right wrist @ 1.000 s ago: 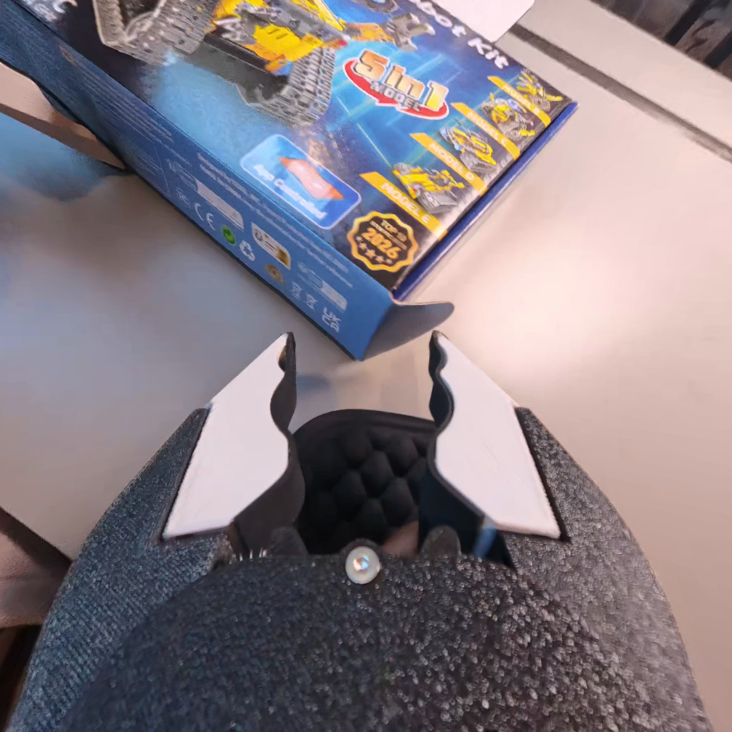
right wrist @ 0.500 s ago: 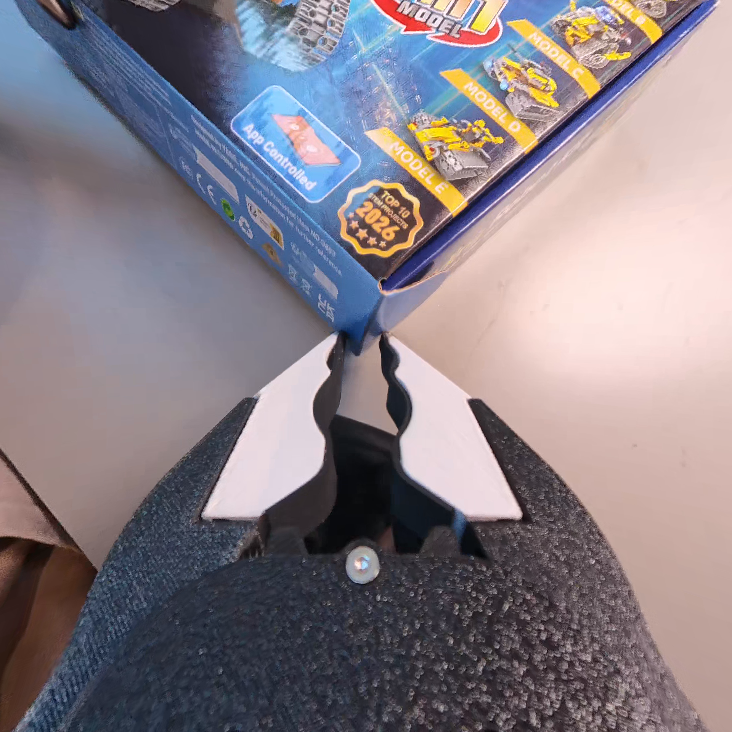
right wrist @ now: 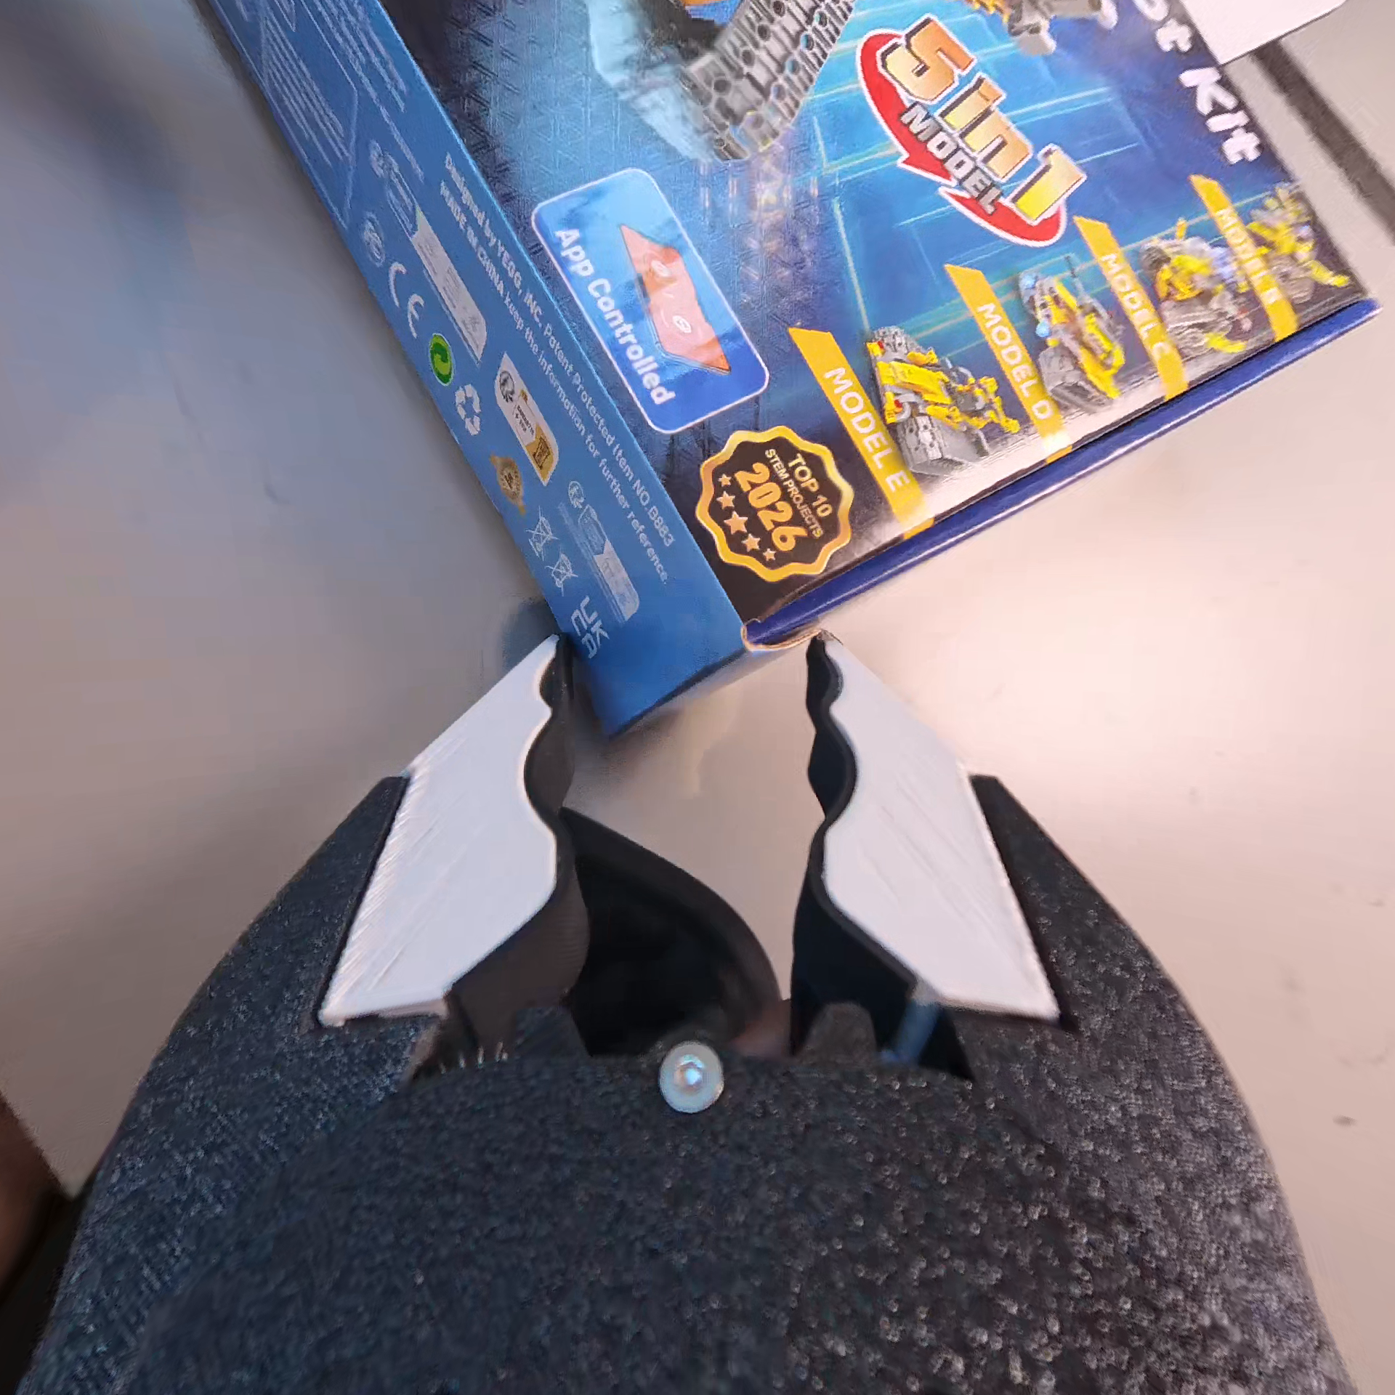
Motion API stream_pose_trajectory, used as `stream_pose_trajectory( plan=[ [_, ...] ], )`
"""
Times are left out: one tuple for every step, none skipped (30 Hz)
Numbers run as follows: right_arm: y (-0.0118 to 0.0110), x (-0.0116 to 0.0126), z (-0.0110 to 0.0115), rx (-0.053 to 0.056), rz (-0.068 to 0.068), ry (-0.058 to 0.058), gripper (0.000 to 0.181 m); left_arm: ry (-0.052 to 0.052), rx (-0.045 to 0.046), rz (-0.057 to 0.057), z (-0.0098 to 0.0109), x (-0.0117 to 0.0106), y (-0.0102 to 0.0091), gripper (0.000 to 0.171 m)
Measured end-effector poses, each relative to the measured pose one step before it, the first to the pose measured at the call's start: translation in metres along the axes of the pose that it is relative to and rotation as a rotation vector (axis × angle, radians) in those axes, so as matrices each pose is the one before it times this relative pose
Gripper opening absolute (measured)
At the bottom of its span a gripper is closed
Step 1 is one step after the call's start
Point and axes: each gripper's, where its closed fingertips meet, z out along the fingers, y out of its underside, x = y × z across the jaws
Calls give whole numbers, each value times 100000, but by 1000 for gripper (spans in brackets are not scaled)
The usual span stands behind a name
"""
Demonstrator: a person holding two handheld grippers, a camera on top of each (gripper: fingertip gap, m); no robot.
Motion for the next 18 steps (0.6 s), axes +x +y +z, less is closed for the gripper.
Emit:
stream_pose_trajectory(
  plan=[
    [303,-532,6,-1364,5025,-5063,54,170,-225,96,9,6,-21,88],
    [221,-300,-41,-191,6205,-4606,48,263,-418,30,4,-19,-32,88],
    [255,-251,-106,63,5129,-4778,42,208,-696,174,1,6,-14,88],
    [279,-222,-114,-546,4640,-4145,35,-7,-868,350,18,19,1,88],
    [202,-258,-129,-795,2979,-3632,29,-323,-1038,872,24,16,43,88],
    [96,-438,-132,-946,1837,-4294,27,-690,-1333,1880,72,42,107,90],
    [50,-530,-88,-1111,1261,-4473,26,-846,-1565,2197,76,41,113,92],
    [53,-368,-54,-1315,152,-2879,26,-589,-1631,1728,59,70,83,93],
    [2,7,-34,-918,-826,52,27,-423,-1433,1020,39,14,37,94],
    [28,271,-42,-594,-1991,2270,29,-297,-999,295,0,-34,8,94],
    [27,357,-106,-66,-3109,3132,34,-110,-328,-80,-9,-49,-7,94],
    [-109,425,-159,1216,-3973,4249,49,169,290,-182,-26,-18,-10,94],
    [-317,383,-237,2840,-5995,4897,62,436,865,-560,-44,-6,-41,94],
    [-432,401,-287,3687,-7863,6122,69,697,1145,-827,-33,-12,-61,93],
    [-311,175,-184,2570,-8273,5288,78,890,1038,-1047,-56,-13,-69,93],
    [-70,-330,-8,372,-6847,2412,82,913,750,-1390,-50,-48,-100,92],
    [21,-526,167,-849,-5046,1482,84,879,358,-1262,-62,-66,-101,91],
    [-65,-308,214,-850,-4552,3425,81,676,22,-851,-45,-73,-66,90]
  ],
)
